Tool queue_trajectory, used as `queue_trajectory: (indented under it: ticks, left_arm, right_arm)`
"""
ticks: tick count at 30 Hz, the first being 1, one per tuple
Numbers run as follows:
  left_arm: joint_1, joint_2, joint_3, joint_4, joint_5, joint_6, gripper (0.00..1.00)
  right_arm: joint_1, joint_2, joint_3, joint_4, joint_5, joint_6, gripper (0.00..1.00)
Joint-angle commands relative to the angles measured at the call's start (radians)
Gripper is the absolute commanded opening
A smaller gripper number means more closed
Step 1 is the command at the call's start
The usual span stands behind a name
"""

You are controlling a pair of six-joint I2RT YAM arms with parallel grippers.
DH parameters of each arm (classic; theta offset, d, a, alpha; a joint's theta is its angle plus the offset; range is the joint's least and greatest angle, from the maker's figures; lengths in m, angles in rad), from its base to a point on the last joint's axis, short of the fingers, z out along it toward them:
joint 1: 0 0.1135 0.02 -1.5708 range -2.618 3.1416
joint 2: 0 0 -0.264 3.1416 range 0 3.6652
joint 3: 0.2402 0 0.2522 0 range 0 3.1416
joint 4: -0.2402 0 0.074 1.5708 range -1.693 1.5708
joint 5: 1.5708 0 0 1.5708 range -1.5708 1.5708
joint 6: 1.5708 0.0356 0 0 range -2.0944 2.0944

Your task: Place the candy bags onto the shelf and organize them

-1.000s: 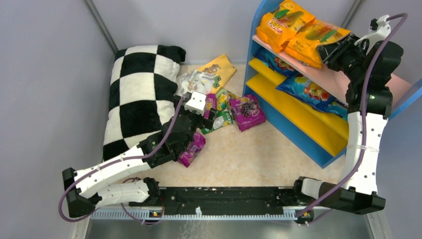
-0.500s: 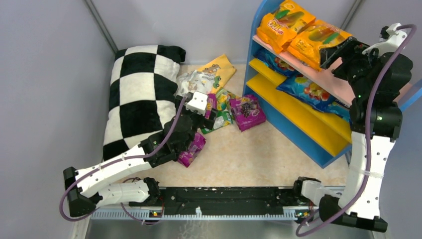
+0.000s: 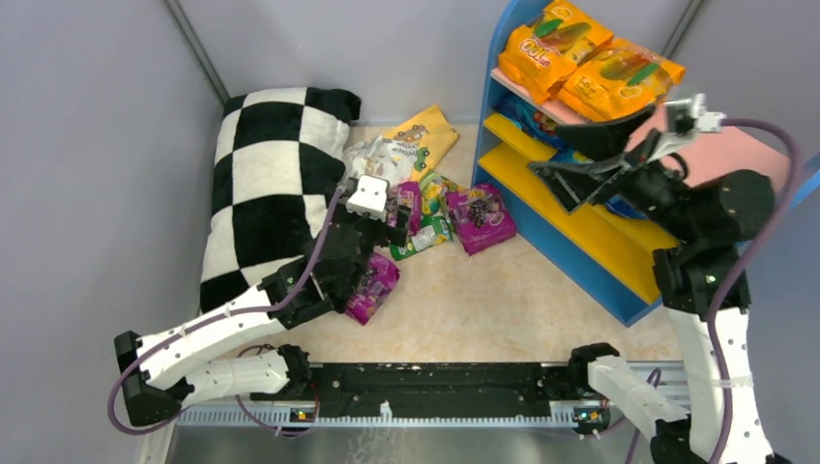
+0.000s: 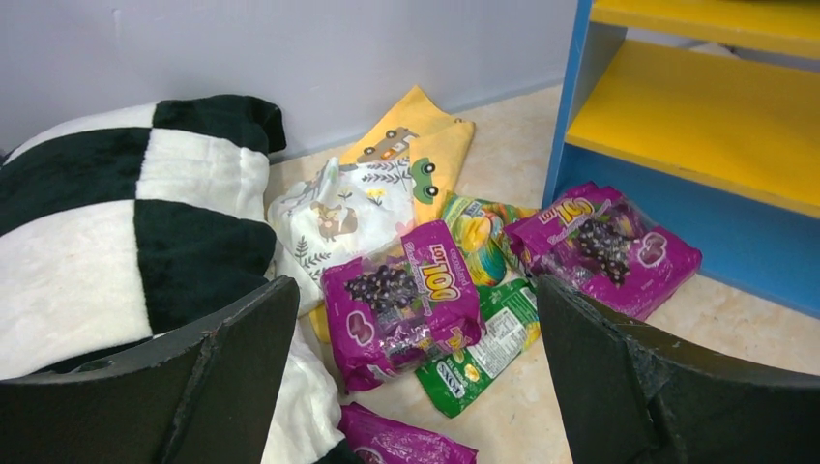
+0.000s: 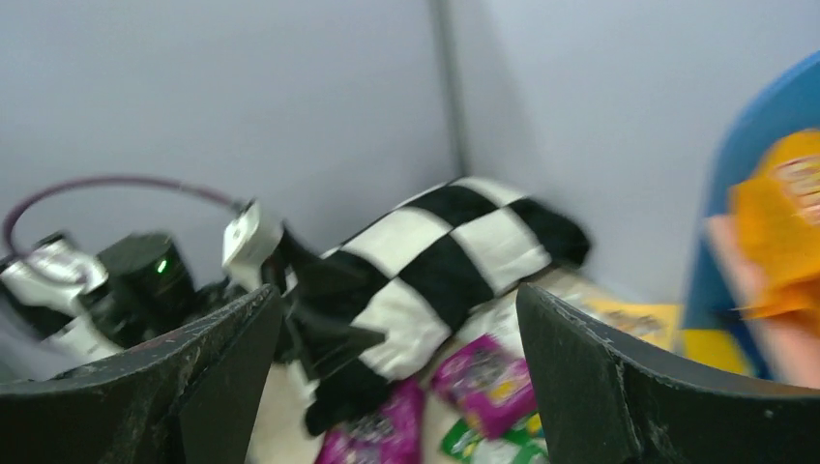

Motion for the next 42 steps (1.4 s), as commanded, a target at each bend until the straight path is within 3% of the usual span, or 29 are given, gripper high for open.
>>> queue_trajectory:
  ticks: [1,4,9,13,16,19,22,26,32,39,42]
  left_arm:
    - [0.001,-0.074,-0.023,0.116,-0.056,0.024,0.98]
    - [0.003,-0.117,-0.054,0.172,-0.072,0.050,0.98]
    - [0.003,-0.116,-0.070,0.278,-0.103,0.096,0.98]
    - [0.004,-0.060,0.062,0.266,-0.076,0.049,0.98]
    - [0.007,-0.006,0.156,0.348,-0.052,0.087,0.99]
    - [0.009,0.022,0.158,0.470,-0.022,0.137,0.99]
    - [0.029,0.033,0.067,0.593,-0.046,0.219,0.99]
    - [0.044,0.031,0.001,0.638,-0.074,0.300,0.99]
    - [0.047,0.032,-0.079,0.747,-0.066,0.420,0.99]
    - [0.051,0.007,-0.151,0.837,-0.012,0.531,0.99]
    - [0.088,0.004,-0.146,0.819,-0.013,0.492,0.99]
  right_arm:
    - [0.175,0.011,-0.145,0.157,-0.095,0.077,0.91]
    - [0.337,0.026,-0.237,0.090,0.023,0.016,0.90]
    - [0.610,0.133,-0.367,0.009,0.407,-0.048,0.89]
    - [0.653,0.278,-0.437,-0.017,0.632,0.012,0.88]
    - [0.653,0.378,-0.438,-0.004,0.747,0.034,0.88]
    - [0.652,0.459,-0.451,0.118,0.768,0.069,0.88]
    - [0.649,0.549,-0.435,0.226,0.782,0.099,0.88]
    - [0.630,0.681,-0.350,0.266,0.813,0.111,0.88]
    - [0.550,0.846,-0.311,0.442,0.656,0.218,0.77]
    - [0.541,1.045,-0.150,0.363,0.654,0.175,0.78]
    - [0.541,1.103,-0.098,0.350,0.636,0.167,0.73]
